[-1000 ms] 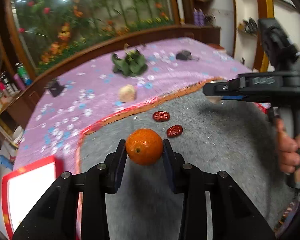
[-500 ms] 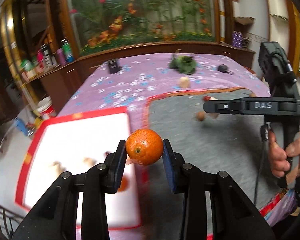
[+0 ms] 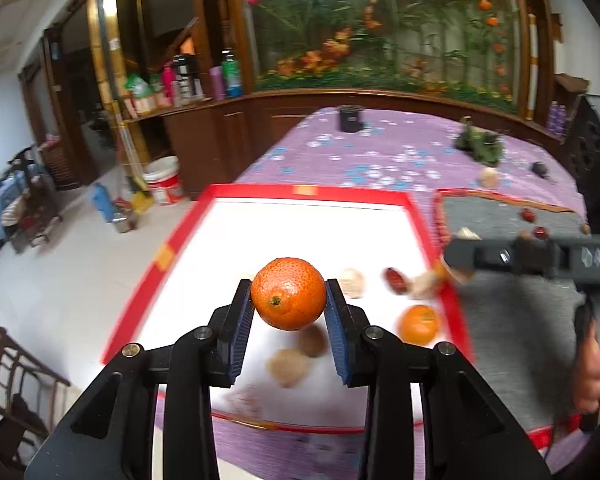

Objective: Organize fruits
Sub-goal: 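Carry the orange and cake to the white tray and open both tools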

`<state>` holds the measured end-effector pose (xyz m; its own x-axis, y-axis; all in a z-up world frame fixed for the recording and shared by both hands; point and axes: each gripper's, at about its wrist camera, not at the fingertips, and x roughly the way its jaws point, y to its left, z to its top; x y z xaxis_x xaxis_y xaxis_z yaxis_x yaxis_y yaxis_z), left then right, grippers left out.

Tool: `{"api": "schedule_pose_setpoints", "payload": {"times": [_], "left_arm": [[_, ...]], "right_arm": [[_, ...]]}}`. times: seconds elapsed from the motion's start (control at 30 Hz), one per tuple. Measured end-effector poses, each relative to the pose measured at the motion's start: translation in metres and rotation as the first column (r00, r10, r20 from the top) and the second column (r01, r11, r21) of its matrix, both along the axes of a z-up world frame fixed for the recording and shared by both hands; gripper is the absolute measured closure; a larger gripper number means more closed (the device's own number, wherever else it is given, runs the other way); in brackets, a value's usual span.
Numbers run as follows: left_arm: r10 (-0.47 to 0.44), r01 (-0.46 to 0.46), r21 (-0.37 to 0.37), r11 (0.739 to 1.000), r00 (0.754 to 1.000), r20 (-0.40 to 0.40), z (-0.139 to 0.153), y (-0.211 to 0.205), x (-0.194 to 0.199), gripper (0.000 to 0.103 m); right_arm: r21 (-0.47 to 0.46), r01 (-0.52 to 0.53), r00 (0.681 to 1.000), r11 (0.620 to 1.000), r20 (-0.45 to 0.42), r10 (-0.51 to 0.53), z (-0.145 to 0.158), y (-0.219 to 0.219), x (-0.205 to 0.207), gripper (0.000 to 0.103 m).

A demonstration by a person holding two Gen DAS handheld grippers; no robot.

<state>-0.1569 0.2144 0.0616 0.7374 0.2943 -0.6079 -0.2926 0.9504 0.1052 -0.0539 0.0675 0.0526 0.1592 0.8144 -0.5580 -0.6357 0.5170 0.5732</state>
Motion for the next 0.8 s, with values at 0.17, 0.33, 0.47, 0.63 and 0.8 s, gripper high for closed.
{"api": "schedule_pose_setpoints", "payload": {"times": [0.17,0.33,0.47,0.63,0.8], "left_arm": [[0.027,-0.027,0.016,1.000,1.000,-0.013,-0.010,0.013,0.001,0.070],[0.028,-0.028,0.017,0.999,0.999,-0.017,-0.015,0.013,-0.001,0.070],[0.037,-0.036,0.025,0.999,0.999,-0.023,-0.016,0.011,0.001,0.070],[0.048,-0.047,0.023,0.999,0.998,-0.033,-0.019,0.011,0.002,0.070],[0.063,-0.063,0.016,0.998,0.997,-0.040,-0.021,0.011,0.000,0.070]], "right_arm": [[-0.055,-0.061,0.997,0.997,0.032,0.063,-0.009,0.036,-0.018,0.072],[-0.060,-0.077,0.994,0.995,0.070,0.081,-0.012,0.048,-0.027,0.072],[-0.049,-0.068,0.994,0.997,0.087,0.072,-0.017,0.042,-0.028,0.072],[-0.040,-0.077,0.991,0.996,0.108,0.080,-0.020,0.039,-0.035,0.071],[-0.061,-0.099,0.984,0.993,0.142,0.107,-0.018,0.043,-0.046,0.071]]}}
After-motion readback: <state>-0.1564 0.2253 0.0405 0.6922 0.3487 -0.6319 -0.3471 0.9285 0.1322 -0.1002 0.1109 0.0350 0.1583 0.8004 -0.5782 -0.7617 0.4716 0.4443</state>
